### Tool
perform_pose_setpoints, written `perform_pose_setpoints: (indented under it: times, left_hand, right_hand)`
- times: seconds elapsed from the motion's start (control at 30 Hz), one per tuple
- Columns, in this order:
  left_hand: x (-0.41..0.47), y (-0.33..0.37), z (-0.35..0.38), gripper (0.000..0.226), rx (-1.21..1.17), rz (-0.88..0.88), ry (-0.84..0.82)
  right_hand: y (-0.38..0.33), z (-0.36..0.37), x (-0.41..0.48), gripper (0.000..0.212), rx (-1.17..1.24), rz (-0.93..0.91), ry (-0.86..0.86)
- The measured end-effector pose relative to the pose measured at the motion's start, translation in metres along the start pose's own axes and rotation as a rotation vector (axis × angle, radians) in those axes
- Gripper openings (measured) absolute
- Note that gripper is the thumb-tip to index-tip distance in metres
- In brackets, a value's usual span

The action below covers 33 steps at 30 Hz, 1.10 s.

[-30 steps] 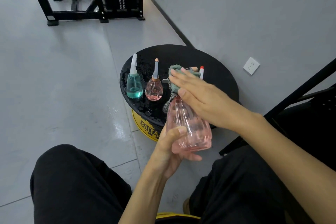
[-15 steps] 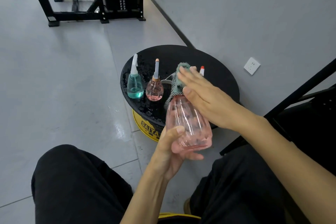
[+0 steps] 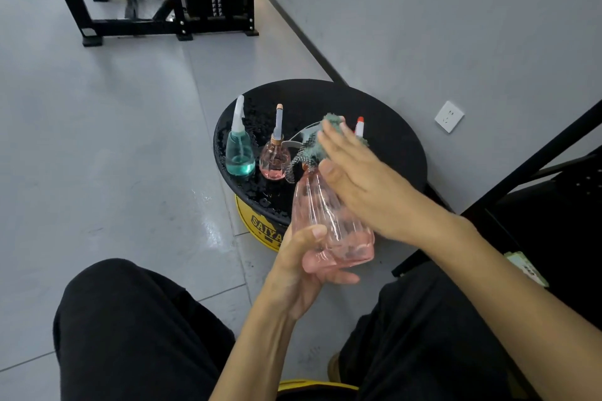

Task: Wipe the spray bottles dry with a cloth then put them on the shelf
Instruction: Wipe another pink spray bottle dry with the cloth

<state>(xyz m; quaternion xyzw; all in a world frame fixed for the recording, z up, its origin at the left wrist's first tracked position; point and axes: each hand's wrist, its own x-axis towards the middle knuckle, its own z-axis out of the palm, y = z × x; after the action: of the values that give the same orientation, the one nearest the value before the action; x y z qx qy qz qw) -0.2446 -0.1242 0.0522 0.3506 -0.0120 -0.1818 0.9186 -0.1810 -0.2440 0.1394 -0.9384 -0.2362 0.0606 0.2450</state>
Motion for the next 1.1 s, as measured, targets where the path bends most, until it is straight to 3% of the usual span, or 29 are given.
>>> perform_pose_setpoints:
  times: [0.2,0.27,0.37,0.53,0.63,0.8,0.87,0.97,1.1]
  left_hand:
    - [0.002,-0.003,0.002,0.123,0.024,-0.036,0.001]
    - [0.002,-0.006,0.003,0.117,0.031,-0.027,-0.004]
    - [0.001,-0.007,0.002,0.097,0.041,-0.005,-0.015]
    - [0.002,-0.006,0.000,0.107,0.051,-0.018,0.006]
    - [0.002,-0.007,0.001,0.121,0.045,-0.037,0.006]
    - [0.001,-0.005,0.000,0.105,0.066,0.002,-0.037]
    - [0.001,-0.004,0.002,0.108,0.064,-0.020,-0.034]
    - [0.002,-0.006,-0.002,0.093,0.100,-0.017,0.003]
    - [0.003,-0.002,-0.004,0.103,0.092,-0.031,0.014]
  right_hand:
    - [0.011,-0.011,0.013,0.071,-0.039,0.064,0.031]
    - [0.012,-0.012,0.019,0.065,-0.008,0.109,0.046]
    - [0.003,-0.004,0.017,0.062,-0.061,0.037,0.023]
    - [-0.004,-0.011,0.010,0.048,-0.047,-0.160,-0.072]
    - [0.005,-0.020,0.015,0.047,-0.058,-0.158,-0.084]
    - [0.012,-0.025,0.013,0.052,-0.054,-0.011,0.005]
    - [0.004,-0.017,0.009,0.053,-0.077,-0.037,-0.008]
    - [-0.004,-0.008,0.004,0.048,-0.071,-0.117,-0.064]
    - [0.011,-0.014,0.007,0.050,-0.049,-0.090,-0.010]
